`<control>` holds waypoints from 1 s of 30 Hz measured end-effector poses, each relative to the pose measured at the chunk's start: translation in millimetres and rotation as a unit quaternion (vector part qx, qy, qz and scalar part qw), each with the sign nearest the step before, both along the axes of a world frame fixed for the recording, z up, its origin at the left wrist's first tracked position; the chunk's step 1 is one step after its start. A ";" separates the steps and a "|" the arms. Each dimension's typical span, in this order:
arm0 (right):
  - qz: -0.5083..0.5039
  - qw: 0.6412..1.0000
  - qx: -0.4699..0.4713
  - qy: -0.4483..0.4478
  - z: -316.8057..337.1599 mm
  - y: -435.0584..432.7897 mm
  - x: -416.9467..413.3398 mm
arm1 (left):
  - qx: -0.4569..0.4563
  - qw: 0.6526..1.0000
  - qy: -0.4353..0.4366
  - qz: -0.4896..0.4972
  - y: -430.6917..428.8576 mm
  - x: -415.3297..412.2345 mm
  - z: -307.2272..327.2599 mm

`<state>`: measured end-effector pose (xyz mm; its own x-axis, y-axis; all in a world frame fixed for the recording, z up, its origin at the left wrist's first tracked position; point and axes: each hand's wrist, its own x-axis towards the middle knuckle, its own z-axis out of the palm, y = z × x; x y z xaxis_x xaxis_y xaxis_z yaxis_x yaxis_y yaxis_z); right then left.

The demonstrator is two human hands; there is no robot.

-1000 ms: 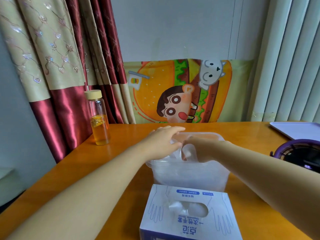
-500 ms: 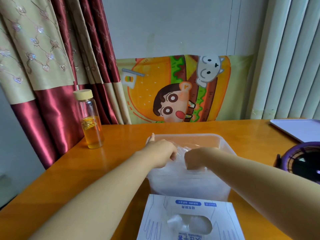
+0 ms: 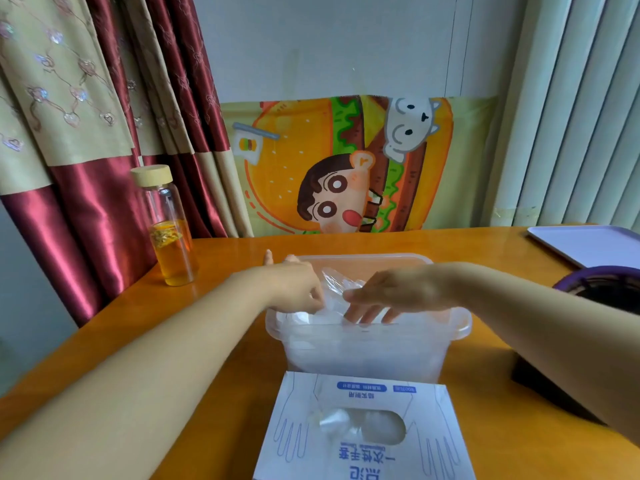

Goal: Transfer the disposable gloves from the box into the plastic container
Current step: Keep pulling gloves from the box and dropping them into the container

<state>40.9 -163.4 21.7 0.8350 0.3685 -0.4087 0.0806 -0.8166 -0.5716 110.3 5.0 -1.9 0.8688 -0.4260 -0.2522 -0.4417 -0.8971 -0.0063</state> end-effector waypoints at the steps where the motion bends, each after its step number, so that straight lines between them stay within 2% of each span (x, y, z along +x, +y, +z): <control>1: -0.005 1.000 -0.030 0.006 -4.1 5.1 -0.9 | -0.019 1.000 0.013 -0.005 10.5 0.1 3.0; 4: -0.021 0.992 -0.122 -0.018 -15.3 14.6 1.4 | -0.054 0.997 0.052 -0.005 30.7 -4.9 12.2; 6: -0.036 0.992 -0.123 -0.010 -18.6 17.1 1.4 | -0.063 0.996 0.064 0.016 36.8 -17.2 18.6; 8: -0.043 0.993 -0.104 -0.014 -17.9 19.0 0.4 | -0.112 0.991 0.062 0.042 45.4 -33.1 25.4; 11: -0.064 0.992 -0.094 -0.060 -14.0 15.8 -1.8 | -0.173 0.982 0.022 0.069 56.7 -49.4 30.1; 16: -0.087 0.950 -0.121 -0.274 4.3 1.6 -21.9 | -0.186 0.972 -0.118 0.082 66.8 -74.9 27.3; 19: -0.055 0.881 -0.082 -0.463 8.8 -6.4 -40.2 | -0.273 0.949 -0.157 0.027 68.5 -96.5 17.3; 20: -0.032 0.861 -0.069 -0.504 9.5 -6.4 -47.9 | -0.287 0.946 -0.154 0.004 68.1 -103.8 14.6; 21: -0.005 0.855 -0.062 -0.515 8.6 -5.4 -57.1 | -0.283 0.949 -0.139 -0.019 67.0 -112.2 11.0; 22: 0.024 0.864 -0.066 -0.499 7.1 -3.6 -65.6 | -0.266 0.956 -0.120 -0.035 65.3 -118.0 7.7; 25: 0.130 0.913 -0.146 -0.359 -12.2 3.6 -83.9 | -0.192 0.978 -0.049 -0.057 54.7 -129.4 -4.7; 27: 0.177 0.920 -0.198 -0.287 -33.3 7.8 -88.3 | -0.135 0.988 -0.004 -0.069 47.1 -132.2 -15.0; 30: 0.197 0.915 -0.242 -0.257 -60.3 10.4 -85.0 | -0.077 0.994 0.030 -0.078 40.4 -131.2 -34.7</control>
<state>-44.1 -153.0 -38.6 0.8047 0.5609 -0.1948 0.5786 -0.8143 0.0456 -20.9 45.3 -36.6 0.7748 -0.5917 -0.2227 -0.5708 -0.8061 0.1560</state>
